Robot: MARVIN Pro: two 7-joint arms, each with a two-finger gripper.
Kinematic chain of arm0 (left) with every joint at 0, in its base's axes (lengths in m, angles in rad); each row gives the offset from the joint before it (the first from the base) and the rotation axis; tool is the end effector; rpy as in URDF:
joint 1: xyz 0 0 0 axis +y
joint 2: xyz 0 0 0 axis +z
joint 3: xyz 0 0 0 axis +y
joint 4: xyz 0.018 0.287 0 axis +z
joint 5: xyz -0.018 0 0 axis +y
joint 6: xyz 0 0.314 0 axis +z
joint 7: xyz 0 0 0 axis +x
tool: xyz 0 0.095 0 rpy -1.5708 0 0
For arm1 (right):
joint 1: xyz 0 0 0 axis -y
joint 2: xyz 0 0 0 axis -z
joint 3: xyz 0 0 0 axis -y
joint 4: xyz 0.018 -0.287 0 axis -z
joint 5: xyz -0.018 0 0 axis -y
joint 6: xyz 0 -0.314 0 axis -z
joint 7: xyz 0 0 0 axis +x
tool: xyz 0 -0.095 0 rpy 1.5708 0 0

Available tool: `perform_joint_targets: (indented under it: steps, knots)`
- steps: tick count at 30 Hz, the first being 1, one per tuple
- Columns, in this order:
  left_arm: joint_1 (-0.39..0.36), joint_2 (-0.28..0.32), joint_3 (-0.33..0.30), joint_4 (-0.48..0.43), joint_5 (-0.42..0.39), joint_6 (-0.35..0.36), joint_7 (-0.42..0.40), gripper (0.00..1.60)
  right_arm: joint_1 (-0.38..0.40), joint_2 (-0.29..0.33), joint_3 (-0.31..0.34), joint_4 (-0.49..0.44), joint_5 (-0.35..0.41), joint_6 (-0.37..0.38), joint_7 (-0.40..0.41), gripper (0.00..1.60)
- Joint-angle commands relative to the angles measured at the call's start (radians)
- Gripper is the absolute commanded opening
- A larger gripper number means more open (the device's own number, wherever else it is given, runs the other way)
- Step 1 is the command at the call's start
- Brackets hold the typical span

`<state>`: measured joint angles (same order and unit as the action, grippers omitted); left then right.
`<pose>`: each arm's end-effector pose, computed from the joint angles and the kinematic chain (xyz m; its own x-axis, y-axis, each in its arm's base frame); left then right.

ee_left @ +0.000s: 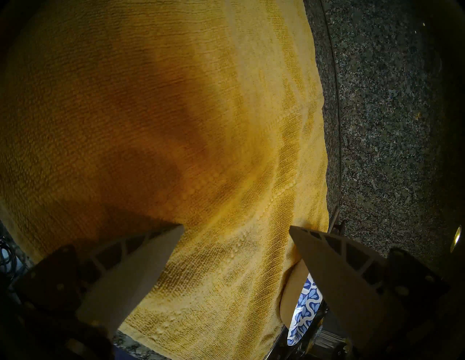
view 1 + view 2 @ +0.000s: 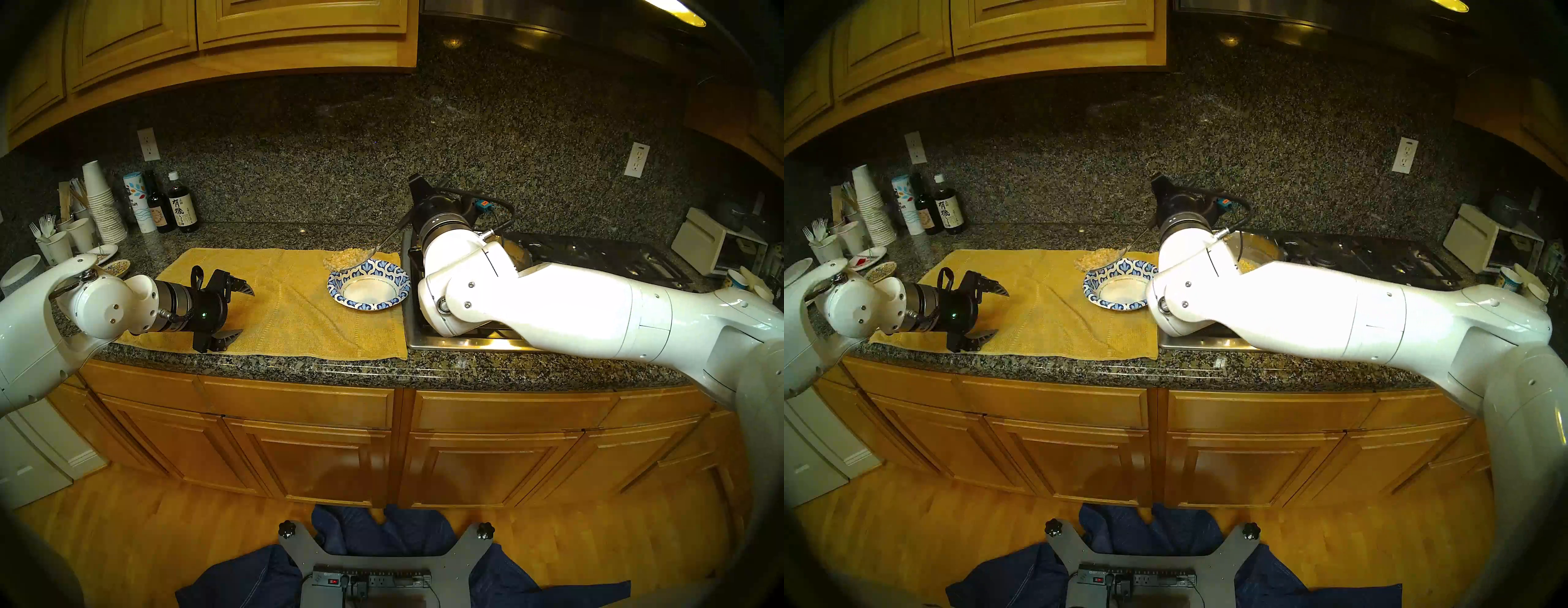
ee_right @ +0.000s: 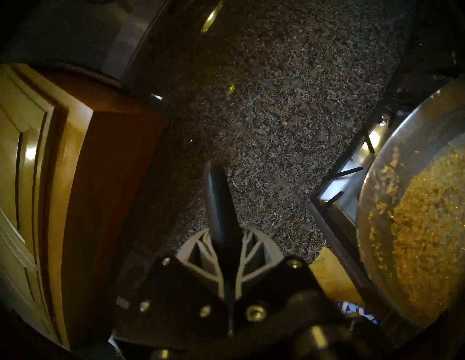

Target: Scoop oatmeal into bowl

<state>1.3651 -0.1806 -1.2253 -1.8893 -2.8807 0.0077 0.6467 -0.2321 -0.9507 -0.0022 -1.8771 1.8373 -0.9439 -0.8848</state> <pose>0.3932 0.1587 -0.1418 0.3768 0.9250 0.0491 0.5963 -0.2828 0.7513 0.4428 0.1488 -0.0771 0.0310 -0.8170 0.5758 0.0983 -0.5708 -0.8152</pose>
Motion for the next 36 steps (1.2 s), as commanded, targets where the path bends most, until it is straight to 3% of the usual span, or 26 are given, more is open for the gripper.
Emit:
perform_joint_targets:
  steps: [1, 16, 18, 19, 36]
  knots:
    - [-0.002, -0.001, -0.002, 0.001, 0.001, 0.000, 0.000, 1.60, 0.112, -0.050, -0.034, 0.022, -0.117, 0.021, -0.092, 0.00]
    - [-0.002, -0.001, -0.001, 0.001, 0.001, 0.000, 0.000, 1.60, 0.162, -0.063, -0.143, 0.129, -0.226, 0.047, -0.174, 0.00]
    - [-0.002, -0.001, -0.001, 0.001, 0.001, 0.000, 0.000, 1.60, 0.159, -0.060, -0.146, 0.140, -0.220, 0.047, -0.140, 0.00]
    - [-0.002, -0.001, -0.001, 0.001, 0.001, 0.000, 0.000, 1.60, 0.167, -0.065, -0.155, 0.150, -0.236, 0.050, -0.160, 0.00]
    - [-0.002, -0.001, -0.001, 0.001, 0.001, -0.001, 0.000, 1.60, 0.206, -0.078, -0.251, 0.185, -0.383, 0.101, -0.197, 0.00]
